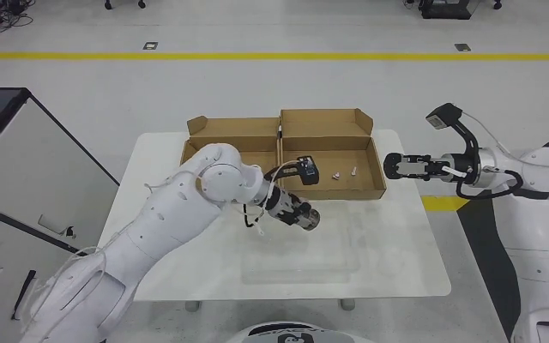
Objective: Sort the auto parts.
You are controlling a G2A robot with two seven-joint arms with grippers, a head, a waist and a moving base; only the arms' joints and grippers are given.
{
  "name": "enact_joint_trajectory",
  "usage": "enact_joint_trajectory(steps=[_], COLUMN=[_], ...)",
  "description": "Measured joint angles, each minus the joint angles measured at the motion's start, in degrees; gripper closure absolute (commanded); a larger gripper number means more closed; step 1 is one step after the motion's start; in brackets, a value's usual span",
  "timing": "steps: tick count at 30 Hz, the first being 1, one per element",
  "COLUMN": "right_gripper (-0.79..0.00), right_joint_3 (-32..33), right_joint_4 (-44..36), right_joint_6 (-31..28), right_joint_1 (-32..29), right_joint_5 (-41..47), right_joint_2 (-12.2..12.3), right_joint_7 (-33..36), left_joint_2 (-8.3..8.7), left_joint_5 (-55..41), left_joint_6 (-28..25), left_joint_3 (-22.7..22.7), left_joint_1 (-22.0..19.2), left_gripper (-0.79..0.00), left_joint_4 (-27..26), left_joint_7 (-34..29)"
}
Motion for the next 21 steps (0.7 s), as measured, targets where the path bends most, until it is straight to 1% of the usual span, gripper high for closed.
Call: enact_joint_trajectory(steps=[3,6,9,18,20,21], right_gripper=[-0.785,-0.785,-0.785,-0.785,-0.785,-0.785], right_joint_3=[0.0,0.0,0.0,0.0,0.0,0.0], right_joint_4=[0.0,0.0,0.0,0.0,0.0,0.0], right_joint_6=[0.0,0.0,0.0,0.0,0.0,0.0], right_joint_1=[0.0,0.0,0.0,0.0,0.0,0.0], right_joint_5=[0.0,0.0,0.0,0.0,0.0,0.0], right_joint_2=[0.0,0.0,0.0,0.0,0.0,0.0], right_joint_7=[0.0,0.0,0.0,0.0,0.0,0.0], left_joint_2=[1.43,2.5,3.38,3.41,3.4,3.42], left_joint_5=[-4.6,-7.9,-9.1,-8.8,-9.1,-10.8], left_joint_6=[-4.2,-6.7,-8.7,-8.6,-8.2,-8.8], left_joint_3=[-3.9,-5.5,-6.2,-6.3,-7.0,-7.7], left_joint_1=[3.1,4.7,5.0,5.0,5.7,6.3], left_gripper=[0.0,0.0,0.0,0.0,0.0,0.0], left_joint_4=[-0.8,-1.9,-2.5,-2.5,-2.7,-2.7], left_joint_7=[1.4,4.1,6.0,6.3,8.5,11.0])
